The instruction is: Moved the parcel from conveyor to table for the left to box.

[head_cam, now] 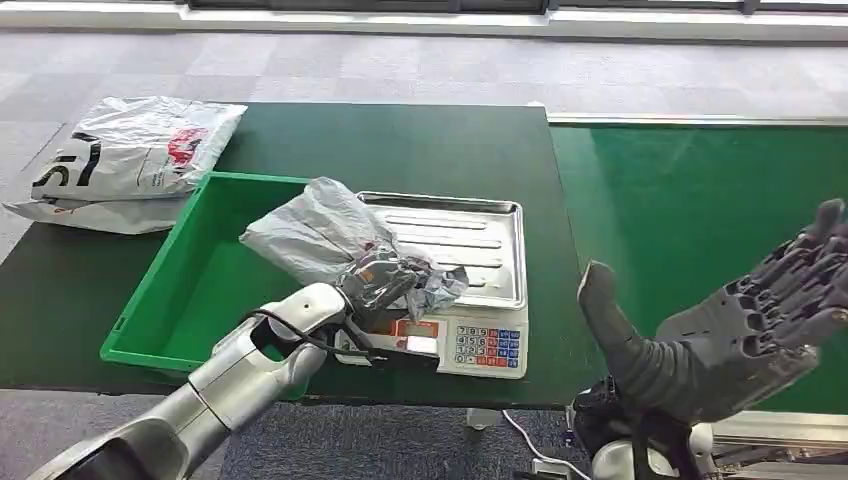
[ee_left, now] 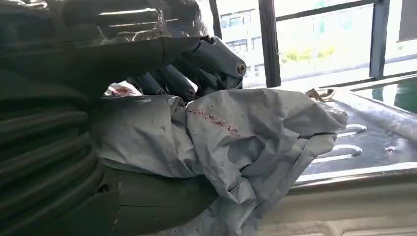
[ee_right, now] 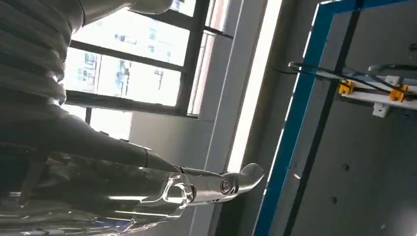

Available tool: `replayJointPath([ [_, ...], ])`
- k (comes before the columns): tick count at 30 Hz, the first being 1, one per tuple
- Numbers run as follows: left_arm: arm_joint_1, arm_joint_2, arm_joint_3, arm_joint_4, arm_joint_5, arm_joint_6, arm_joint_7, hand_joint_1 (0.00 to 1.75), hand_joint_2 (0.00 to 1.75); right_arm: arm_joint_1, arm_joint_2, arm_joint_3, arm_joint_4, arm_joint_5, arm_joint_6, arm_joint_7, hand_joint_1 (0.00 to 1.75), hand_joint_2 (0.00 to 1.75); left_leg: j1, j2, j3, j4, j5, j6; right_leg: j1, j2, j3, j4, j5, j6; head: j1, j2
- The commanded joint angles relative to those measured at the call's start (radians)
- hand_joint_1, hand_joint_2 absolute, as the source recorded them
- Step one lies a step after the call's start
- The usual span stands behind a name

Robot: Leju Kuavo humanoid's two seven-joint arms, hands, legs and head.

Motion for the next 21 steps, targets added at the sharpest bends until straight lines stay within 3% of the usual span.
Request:
replayJointPath([
  [1, -0.011, -0.051, 0.014, 0.240, -0.024, 0.042, 0.011, 0.00, 1.75, -0.029, -0.022, 0.038, 0.061, 0.010, -0.007, 0.002, 0.00, 1.75, 0.001, 0.002, 0.005, -0.003, -0.001, 0.000, 0.001, 0.003, 0.005, -0.003, 0.000, -0.001, 0.000, 0.000],
  [2, -0.009, -0.053, 0.013, 0.244, -0.025, 0.042, 0.010, 0.00, 0.00, -0.027, -0.021, 0.039, 0.059, 0.010, -0.007, 0.002, 0.00, 1.75, 0.000, 0.001, 0.004, -0.002, 0.000, 0.000, 0.000, 0.002, 0.004, -0.002, 0.000, 0.000, 0.000, 0.000],
  [7, -0.008, -0.070, 0.023, 0.254, -0.030, 0.054, 0.013, 0.00, 0.00, -0.020, -0.019, 0.037, 0.043, 0.024, -0.005, 0.012, 0.00, 1.75, 0.000, 0.001, 0.003, -0.001, 0.000, 0.000, 0.000, 0.001, 0.002, -0.001, 0.000, 0.000, 0.000, 0.000],
  [8, -0.008, -0.070, 0.023, 0.254, -0.030, 0.054, 0.013, 0.00, 1.75, -0.020, -0.019, 0.037, 0.043, 0.024, -0.005, 0.012, 0.00, 1.75, 0.000, 0.001, 0.004, -0.002, -0.001, 0.000, 0.000, 0.002, 0.004, -0.003, 0.000, -0.001, 0.000, 0.000],
  [9, -0.008, -0.070, 0.039, 0.238, -0.014, 0.053, 0.004, 0.03, 1.75, -0.015, -0.016, 0.034, 0.036, 0.032, -0.004, 0.013, 0.00, 1.75, 0.000, 0.001, 0.003, -0.002, 0.000, 0.000, 0.000, 0.002, 0.003, -0.002, 0.000, 0.000, 0.000, 0.000],
  [10, -0.015, -0.066, 0.041, 0.236, -0.015, 0.052, 0.003, 1.75, 1.75, -0.012, -0.016, 0.033, 0.033, 0.034, -0.004, 0.013, 0.00, 1.75, 0.000, 0.001, 0.005, -0.003, 0.000, 0.000, 0.000, 0.002, 0.004, -0.003, 0.000, -0.001, 0.000, 0.000],
  [13, -0.020, -0.055, 0.058, 0.208, -0.063, 0.118, 0.013, 1.75, 1.75, 0.000, -0.013, 0.028, 0.021, 0.043, 0.003, 0.014, 0.00, 1.75, 0.001, 0.001, 0.003, -0.001, 0.000, 0.000, 0.001, 0.002, 0.003, -0.002, 0.000, -0.001, 0.000, 0.000],
  [21, -0.016, -0.053, 0.062, 0.198, -0.068, 0.127, 0.016, 1.75, 1.75, 0.001, -0.013, 0.027, 0.021, 0.042, 0.003, 0.013, 0.00, 1.75, 0.000, 0.001, 0.003, -0.001, -0.001, 0.000, 0.001, 0.002, 0.002, -0.001, 0.000, -0.001, 0.000, 0.000],
])
